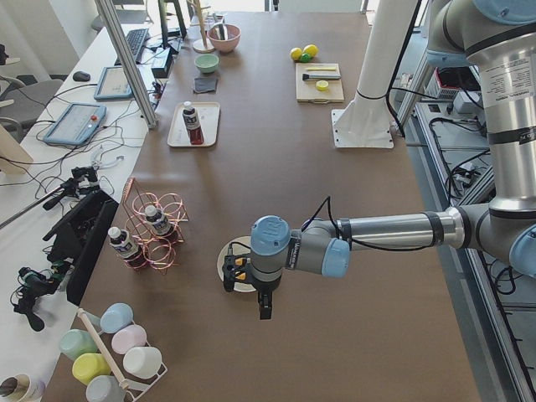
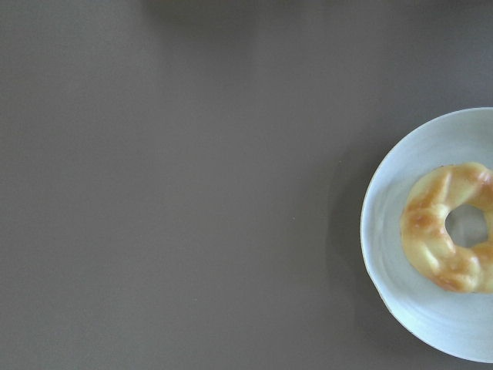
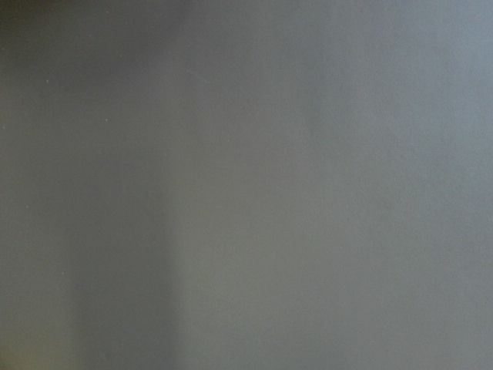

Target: Place donut on tray

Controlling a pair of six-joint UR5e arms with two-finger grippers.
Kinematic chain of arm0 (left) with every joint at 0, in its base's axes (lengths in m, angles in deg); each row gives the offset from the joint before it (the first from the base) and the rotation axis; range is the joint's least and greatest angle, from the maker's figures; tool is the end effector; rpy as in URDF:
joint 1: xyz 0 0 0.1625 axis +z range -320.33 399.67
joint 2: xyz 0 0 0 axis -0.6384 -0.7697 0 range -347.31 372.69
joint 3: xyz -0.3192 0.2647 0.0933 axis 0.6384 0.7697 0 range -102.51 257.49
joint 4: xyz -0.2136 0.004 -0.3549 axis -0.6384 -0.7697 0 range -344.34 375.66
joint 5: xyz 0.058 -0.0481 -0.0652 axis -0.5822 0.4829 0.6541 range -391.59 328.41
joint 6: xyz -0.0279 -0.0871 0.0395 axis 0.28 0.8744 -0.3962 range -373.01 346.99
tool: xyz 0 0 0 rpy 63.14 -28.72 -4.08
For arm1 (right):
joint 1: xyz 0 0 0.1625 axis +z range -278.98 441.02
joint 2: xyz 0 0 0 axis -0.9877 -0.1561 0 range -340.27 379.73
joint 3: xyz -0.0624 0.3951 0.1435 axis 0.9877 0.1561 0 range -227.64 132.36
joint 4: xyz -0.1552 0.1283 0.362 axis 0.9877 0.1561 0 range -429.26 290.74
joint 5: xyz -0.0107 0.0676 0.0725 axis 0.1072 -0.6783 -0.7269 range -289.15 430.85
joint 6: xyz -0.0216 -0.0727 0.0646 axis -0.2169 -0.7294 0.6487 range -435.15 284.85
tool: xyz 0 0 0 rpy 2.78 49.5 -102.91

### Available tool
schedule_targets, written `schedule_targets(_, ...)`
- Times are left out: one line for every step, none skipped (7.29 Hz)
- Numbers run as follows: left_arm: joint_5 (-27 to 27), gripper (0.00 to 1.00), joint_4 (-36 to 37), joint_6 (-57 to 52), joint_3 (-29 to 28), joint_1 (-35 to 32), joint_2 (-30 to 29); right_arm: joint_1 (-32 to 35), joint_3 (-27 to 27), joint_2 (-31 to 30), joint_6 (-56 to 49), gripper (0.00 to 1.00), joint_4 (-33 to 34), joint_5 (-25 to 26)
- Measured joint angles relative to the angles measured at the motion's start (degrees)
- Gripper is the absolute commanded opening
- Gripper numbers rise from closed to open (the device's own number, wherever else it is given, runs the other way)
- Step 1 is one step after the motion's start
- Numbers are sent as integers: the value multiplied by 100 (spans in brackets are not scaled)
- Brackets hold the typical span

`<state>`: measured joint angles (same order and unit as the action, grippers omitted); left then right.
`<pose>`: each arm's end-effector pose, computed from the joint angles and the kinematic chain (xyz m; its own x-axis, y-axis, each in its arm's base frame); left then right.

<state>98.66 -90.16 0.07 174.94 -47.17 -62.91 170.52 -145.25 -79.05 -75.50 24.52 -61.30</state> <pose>-0.0471 -0.3969 0.6814 0.7493 -0.0855 -0.6567 0.1182 0.9930 0.0056 0.0627 -0.4207 0.6727 0.7419 0.0453 0.6690 0.0132 0.9965 -0.0821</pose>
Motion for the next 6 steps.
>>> schedule_targets(0,98,0,1,1,0,0,3,-4,-12,0,100,0,-2)
schedule_targets(-3,98,0,1,-6,0,1,1,-14,-20,-4,100,0,0)
schedule_targets(-3,98,0,1,-6,0,1,1,-22,-24,-7,100,0,3)
schedule_targets(-7,98,-3,0,-4,-3,-4,-1,-26,-26,-8,100,0,4)
schedule_targets(-20,98,-31,-6,-9,-3,-18,-2,-28,-27,-9,100,0,4)
schedule_targets(-20,98,-91,-5,-12,-2,-17,1,-29,-28,-8,100,0,5)
